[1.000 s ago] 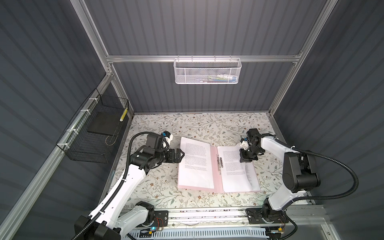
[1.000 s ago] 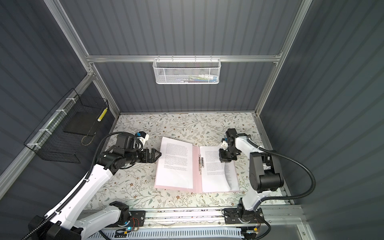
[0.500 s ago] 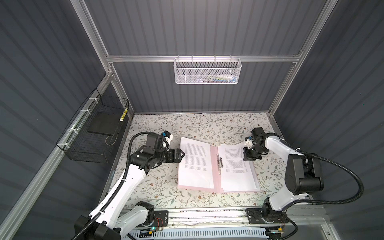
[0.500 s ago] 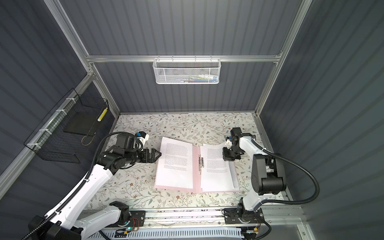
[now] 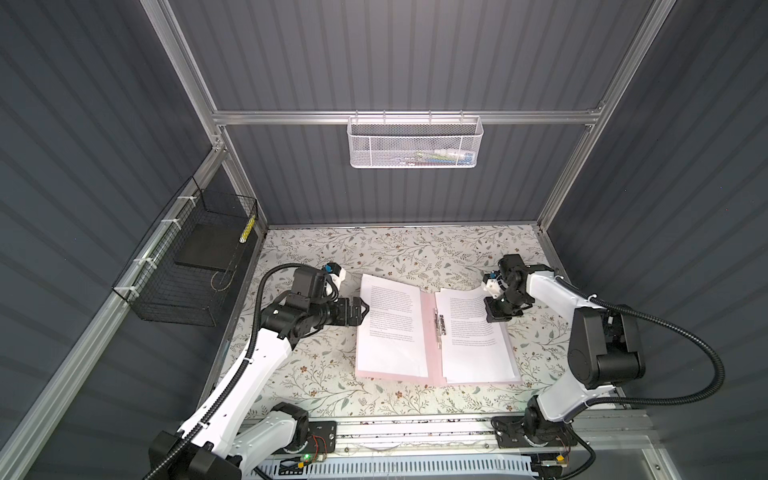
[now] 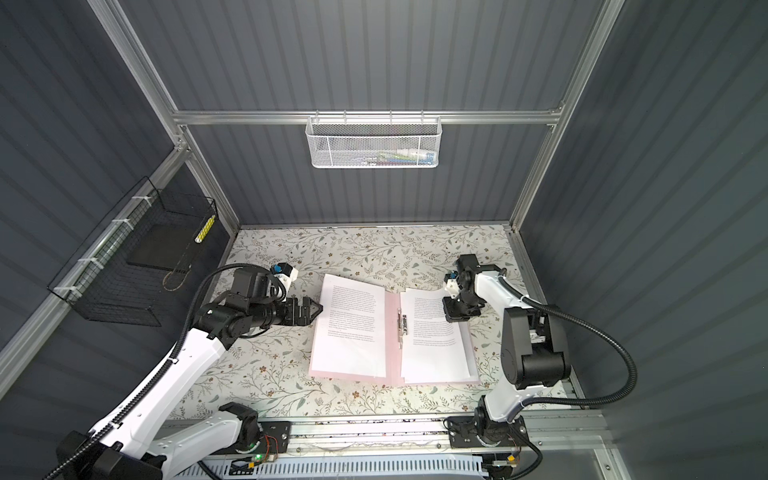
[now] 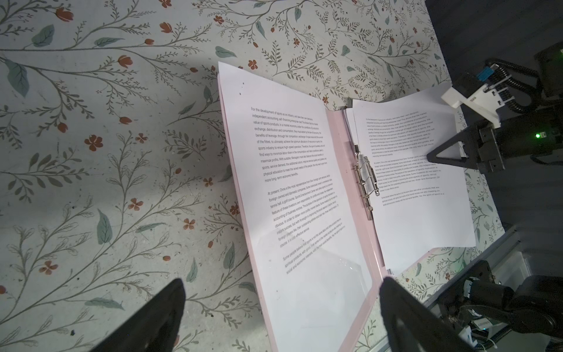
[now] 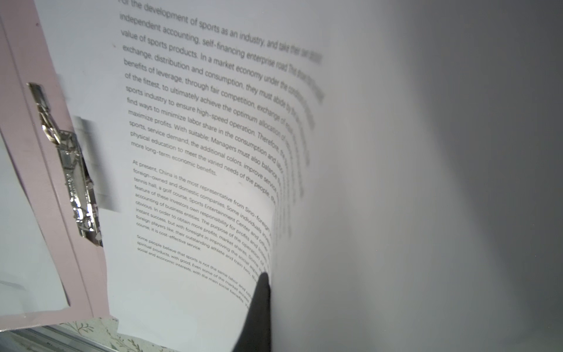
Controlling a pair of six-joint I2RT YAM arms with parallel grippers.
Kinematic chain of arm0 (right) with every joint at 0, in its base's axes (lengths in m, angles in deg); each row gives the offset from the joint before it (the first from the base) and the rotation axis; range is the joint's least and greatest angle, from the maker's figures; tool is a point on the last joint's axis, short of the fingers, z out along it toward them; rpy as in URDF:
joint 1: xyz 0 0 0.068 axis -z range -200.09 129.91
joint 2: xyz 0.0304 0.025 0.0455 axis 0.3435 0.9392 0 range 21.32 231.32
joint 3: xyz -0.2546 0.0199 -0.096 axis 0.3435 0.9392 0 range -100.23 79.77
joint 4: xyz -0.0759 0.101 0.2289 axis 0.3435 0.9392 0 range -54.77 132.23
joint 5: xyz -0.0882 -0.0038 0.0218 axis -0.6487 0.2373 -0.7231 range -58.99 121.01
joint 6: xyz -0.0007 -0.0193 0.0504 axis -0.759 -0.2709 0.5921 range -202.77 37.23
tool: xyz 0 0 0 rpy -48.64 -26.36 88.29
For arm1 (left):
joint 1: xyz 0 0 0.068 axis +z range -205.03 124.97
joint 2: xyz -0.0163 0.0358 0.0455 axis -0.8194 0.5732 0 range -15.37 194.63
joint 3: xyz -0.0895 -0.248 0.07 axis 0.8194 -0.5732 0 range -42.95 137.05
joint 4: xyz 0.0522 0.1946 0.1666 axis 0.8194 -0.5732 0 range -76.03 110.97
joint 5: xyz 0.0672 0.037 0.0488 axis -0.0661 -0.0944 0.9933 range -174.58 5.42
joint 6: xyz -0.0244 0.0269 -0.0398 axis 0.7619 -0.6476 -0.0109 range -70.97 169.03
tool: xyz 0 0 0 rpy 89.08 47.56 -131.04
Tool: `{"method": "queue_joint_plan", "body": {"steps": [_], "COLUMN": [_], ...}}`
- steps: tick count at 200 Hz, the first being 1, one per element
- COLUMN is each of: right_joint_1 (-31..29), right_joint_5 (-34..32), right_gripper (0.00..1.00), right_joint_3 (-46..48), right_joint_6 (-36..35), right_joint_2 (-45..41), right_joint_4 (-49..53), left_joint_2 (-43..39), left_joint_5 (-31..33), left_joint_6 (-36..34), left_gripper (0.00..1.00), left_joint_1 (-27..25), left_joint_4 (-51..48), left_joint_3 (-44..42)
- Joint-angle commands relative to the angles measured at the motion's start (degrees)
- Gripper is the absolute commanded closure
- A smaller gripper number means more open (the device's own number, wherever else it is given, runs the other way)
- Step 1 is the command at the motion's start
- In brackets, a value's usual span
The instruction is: Put the files into the folder
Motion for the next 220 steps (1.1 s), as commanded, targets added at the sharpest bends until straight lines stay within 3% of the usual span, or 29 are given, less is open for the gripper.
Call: {"method": "queue_joint_plan", "body": {"steps": [1,46,220], "right_joint_1": [-0.2,-0.6,-3.2], "right_joint_5": [-1.7,-4.2,-2.6], "right_gripper": [1.0,1.0,1.0], "right_joint_3": [-1.7,-2.1,-2.3], "right_joint_6": [-2.9,-4.3,-5.1], "right_joint_2": [0.9,1.6,2.5], "right_joint_4": [1.7,1.9,-0.4], "left_joint_2": [0.1,0.1,0.5], "left_joint_5": [-0.3,-0.2,-0.2], "left_joint_6": [-0.8,-0.8,-0.8], "left_gripper": [0.0,0.0,0.0], "left_joint_1": [-0.3,-0.3,-0.3], "left_joint_4": [-0.5,-0.5,-0.5], "left_joint_3": [-0.2,-0.2,-0.3]}}
